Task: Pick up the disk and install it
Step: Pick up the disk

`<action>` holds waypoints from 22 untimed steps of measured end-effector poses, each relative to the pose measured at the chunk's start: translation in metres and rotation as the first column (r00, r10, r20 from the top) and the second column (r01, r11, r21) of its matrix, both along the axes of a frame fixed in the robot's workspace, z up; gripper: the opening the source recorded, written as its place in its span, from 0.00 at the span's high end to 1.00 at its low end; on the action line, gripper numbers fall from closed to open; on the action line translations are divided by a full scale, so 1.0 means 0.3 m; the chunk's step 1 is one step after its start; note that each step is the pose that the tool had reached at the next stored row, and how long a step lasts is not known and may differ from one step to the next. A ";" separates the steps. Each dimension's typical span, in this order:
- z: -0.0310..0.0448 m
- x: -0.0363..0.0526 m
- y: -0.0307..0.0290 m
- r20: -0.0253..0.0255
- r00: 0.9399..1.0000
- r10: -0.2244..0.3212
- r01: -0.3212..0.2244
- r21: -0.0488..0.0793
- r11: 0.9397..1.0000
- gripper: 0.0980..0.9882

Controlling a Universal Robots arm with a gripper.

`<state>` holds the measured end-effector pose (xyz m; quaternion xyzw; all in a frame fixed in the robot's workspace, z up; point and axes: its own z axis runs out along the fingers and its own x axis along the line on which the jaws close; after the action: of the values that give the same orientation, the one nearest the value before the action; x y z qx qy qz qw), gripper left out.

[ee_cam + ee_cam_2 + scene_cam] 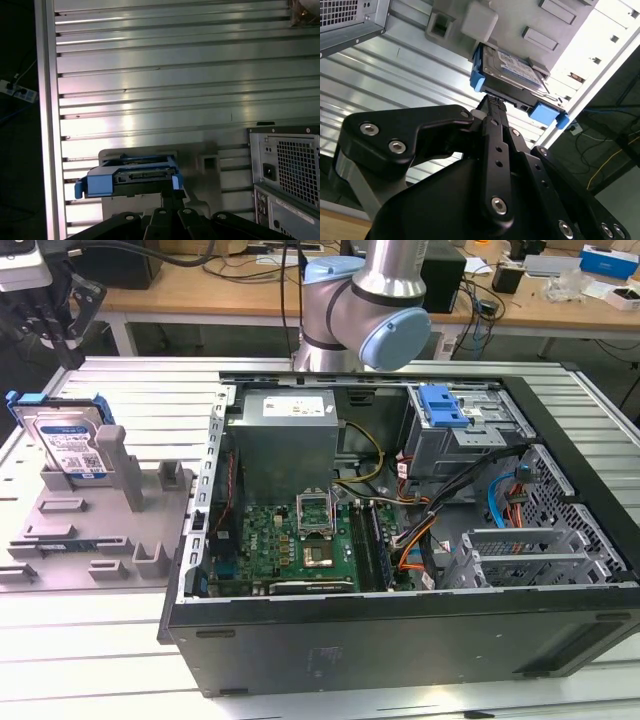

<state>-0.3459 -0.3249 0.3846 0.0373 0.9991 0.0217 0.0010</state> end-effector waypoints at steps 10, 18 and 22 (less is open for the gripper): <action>-0.003 0.000 0.001 0.000 0.971 0.239 -0.239 0.000 0.971 0.99; -0.009 0.000 0.001 0.000 0.910 0.414 -0.414 0.000 0.910 0.98; -0.012 0.000 0.001 0.000 0.870 0.493 -0.493 0.000 0.870 0.71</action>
<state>-0.3459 -0.3246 0.3808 -0.2186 0.9756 0.0212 -0.0046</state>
